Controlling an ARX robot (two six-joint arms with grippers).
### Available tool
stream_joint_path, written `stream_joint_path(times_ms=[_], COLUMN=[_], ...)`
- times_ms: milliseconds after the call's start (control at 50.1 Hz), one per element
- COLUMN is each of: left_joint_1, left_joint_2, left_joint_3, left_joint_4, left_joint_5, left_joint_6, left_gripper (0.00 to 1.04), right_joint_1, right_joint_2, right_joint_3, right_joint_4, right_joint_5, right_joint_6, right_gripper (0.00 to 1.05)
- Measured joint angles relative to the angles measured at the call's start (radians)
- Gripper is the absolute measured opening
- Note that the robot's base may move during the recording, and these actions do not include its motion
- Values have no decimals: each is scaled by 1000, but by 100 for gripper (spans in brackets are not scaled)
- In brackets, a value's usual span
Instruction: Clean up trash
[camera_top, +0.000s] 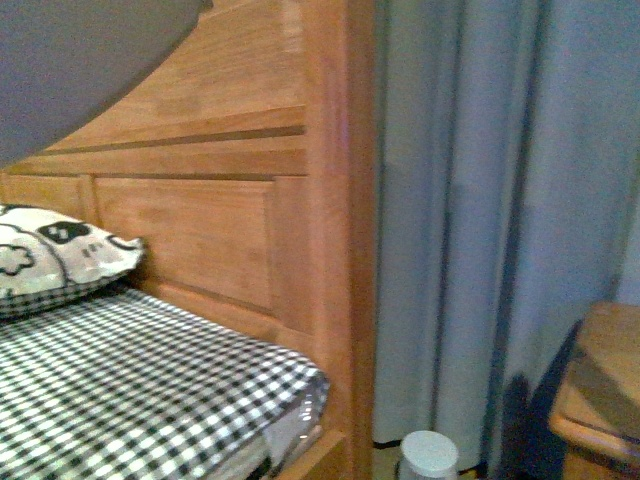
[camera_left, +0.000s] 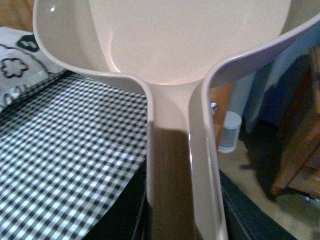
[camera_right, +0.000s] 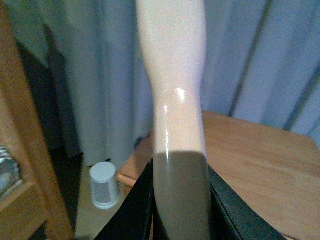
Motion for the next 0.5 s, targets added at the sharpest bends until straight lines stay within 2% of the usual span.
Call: stream_joint_path(times_ms=[499], left_joint_1=[0], left_joint_2=[0], left_joint_3=[0], left_joint_4=[0], left_joint_5=[0], left_joint_6=[0], left_gripper=[28], right_joint_1=[0], right_joint_2=[0], right_joint_3=[0], right_joint_4=[0], right_joint_5=[0], right_joint_6=[0], right_gripper=[21])
